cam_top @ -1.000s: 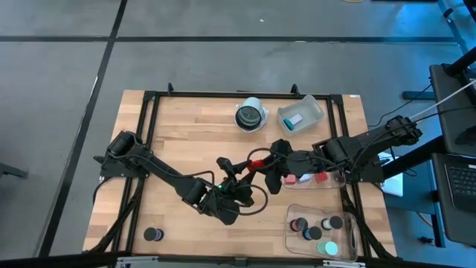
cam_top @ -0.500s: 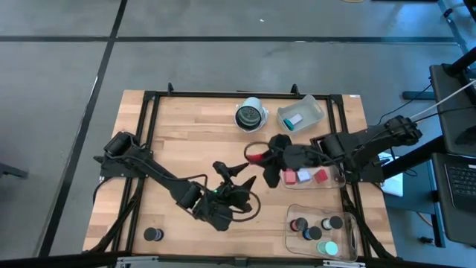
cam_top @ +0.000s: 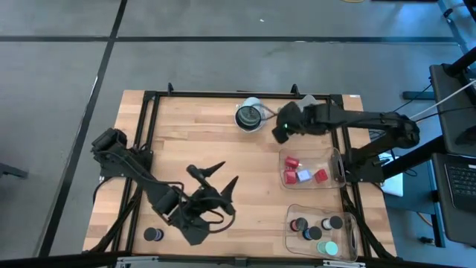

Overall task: Pick & Place Office items
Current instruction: Put the red digital clock into the gray bin

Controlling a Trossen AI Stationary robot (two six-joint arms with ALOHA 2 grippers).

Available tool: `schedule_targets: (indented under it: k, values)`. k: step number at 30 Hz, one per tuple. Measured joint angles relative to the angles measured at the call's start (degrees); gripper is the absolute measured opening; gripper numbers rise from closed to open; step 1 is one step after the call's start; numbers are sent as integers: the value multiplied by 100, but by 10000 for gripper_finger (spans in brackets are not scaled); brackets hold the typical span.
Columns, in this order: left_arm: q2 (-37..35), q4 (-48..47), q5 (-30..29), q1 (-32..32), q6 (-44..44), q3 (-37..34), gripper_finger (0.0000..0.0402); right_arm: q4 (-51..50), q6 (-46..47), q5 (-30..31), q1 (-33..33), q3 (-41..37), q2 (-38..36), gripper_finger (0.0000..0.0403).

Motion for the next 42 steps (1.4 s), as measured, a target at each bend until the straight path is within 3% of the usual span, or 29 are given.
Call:
schedule_targets:
  k: [4, 12, 15, 25, 42]
  values:
    - [-272, -1046, 413, -115, -1281, 0, 283, 300, -190, -99, -878, -603, 2, 69]
    - [-556, -3275, 2620, 55, -3646, -1, 283, 2017, -427, -746, -2324, -1626, 4, 64]
    - [-542, -3989, 3111, 113, -4432, -27, 283, 2350, -427, -1078, -2667, -1834, 30, 69]
    - [-529, -4847, 3173, 97, -5807, -431, 283, 2495, -309, -1252, -2855, -2120, 422, 68]
    - [-529, -5029, 3564, 75, -6003, -428, 283, 2673, -419, -1247, -2857, -2120, 457, 85]
